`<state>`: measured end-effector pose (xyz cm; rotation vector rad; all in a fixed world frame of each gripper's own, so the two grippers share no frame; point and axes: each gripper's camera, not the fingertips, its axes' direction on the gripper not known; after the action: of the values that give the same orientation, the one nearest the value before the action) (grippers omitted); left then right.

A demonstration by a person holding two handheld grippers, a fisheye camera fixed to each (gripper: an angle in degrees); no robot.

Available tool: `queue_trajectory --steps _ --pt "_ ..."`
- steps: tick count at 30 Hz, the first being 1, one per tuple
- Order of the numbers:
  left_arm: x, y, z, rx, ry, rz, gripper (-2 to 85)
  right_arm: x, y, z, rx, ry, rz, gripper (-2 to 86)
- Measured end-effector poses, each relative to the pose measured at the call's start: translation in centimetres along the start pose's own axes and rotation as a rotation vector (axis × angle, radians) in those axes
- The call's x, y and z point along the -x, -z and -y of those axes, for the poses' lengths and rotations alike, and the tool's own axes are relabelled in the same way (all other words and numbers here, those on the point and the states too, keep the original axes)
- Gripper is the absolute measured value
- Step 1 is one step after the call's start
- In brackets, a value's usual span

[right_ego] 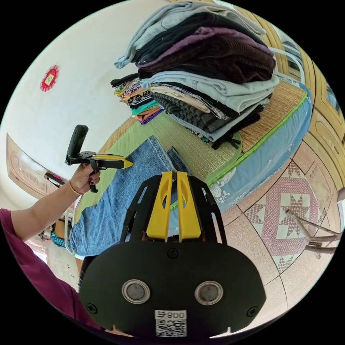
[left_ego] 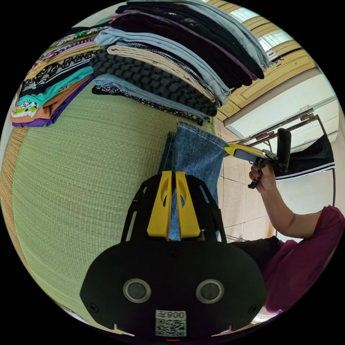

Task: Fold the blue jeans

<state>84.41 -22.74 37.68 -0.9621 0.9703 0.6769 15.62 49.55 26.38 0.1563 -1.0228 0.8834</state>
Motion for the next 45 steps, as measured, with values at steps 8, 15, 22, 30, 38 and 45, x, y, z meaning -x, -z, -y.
queue_trajectory --steps 8,15,22,30,38,45 --pt "-0.7 -1.8 0.6 0.087 -0.009 0.071 1.8 -0.2 -1.7 -0.3 0.039 0.005 -0.071 2.5" --pt "-0.8 -0.4 -1.0 0.065 0.004 0.080 2.6 -0.7 -2.4 -0.6 0.032 -0.027 -0.028 2.3" --pt "-0.3 3.7 -4.0 -0.023 0.051 0.091 4.7 0.1 -1.1 -1.1 -0.011 -0.058 -0.095 0.8" --pt "2.0 13.5 -16.9 -0.178 0.156 0.091 6.1 7.4 -3.0 2.1 -0.019 0.134 -0.067 0.0" --pt "5.8 18.5 -34.7 -0.082 0.433 0.132 7.3 12.5 -11.8 6.2 0.148 0.302 -0.135 0.0" --pt "7.2 21.3 -40.5 -0.143 0.535 0.130 6.2 12.6 -15.5 5.9 0.194 0.309 -0.197 0.2"
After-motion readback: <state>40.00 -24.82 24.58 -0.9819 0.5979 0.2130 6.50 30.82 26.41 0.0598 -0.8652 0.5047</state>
